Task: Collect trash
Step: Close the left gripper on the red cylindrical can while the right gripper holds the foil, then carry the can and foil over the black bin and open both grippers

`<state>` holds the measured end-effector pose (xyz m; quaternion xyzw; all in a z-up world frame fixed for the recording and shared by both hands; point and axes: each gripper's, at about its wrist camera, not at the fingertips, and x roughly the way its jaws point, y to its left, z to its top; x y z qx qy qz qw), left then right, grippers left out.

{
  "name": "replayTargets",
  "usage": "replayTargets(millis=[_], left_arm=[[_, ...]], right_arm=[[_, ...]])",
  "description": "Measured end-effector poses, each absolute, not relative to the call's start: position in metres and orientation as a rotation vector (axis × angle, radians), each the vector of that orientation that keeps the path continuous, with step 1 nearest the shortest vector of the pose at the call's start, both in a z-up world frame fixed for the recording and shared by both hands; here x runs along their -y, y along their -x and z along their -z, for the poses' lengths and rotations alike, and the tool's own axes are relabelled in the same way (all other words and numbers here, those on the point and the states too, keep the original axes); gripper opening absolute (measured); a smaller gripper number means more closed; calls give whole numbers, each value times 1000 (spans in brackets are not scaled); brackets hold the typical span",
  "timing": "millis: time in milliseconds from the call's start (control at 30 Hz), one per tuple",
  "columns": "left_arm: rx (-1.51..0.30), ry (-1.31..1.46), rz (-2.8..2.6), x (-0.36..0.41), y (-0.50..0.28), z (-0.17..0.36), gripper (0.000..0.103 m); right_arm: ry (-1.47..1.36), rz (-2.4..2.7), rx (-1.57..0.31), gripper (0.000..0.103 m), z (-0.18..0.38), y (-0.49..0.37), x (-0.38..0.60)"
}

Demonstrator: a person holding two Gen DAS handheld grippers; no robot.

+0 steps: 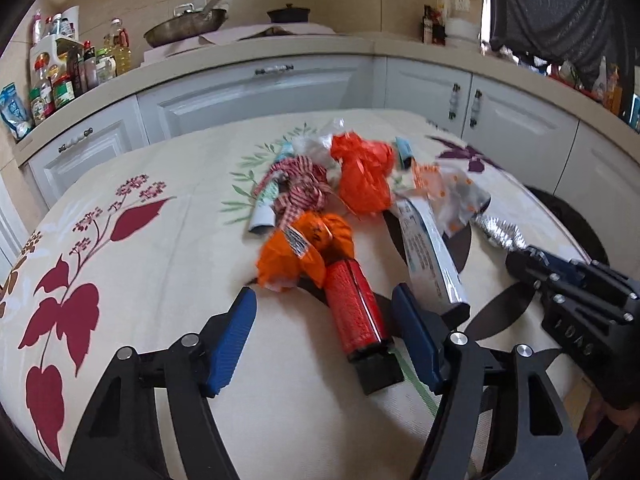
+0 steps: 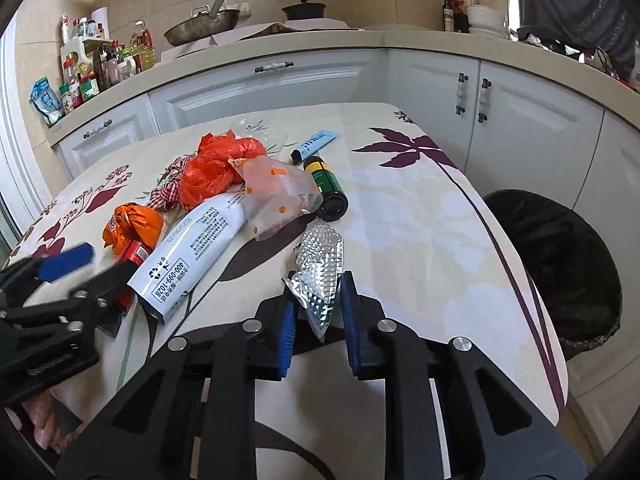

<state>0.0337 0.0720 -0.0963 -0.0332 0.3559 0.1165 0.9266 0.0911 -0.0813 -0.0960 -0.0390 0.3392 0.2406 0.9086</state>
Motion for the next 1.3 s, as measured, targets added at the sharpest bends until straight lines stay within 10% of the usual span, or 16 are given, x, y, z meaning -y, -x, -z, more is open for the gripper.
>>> replayTargets(millis=[367, 1300], left_arm=[[-753, 49, -279, -60, -33, 103, 25], [-602, 46, -175, -44, -16, 64, 25]], right_arm=[[59, -541, -697, 20, 98, -96, 91], [38, -381, -601, 20, 70, -71, 140]])
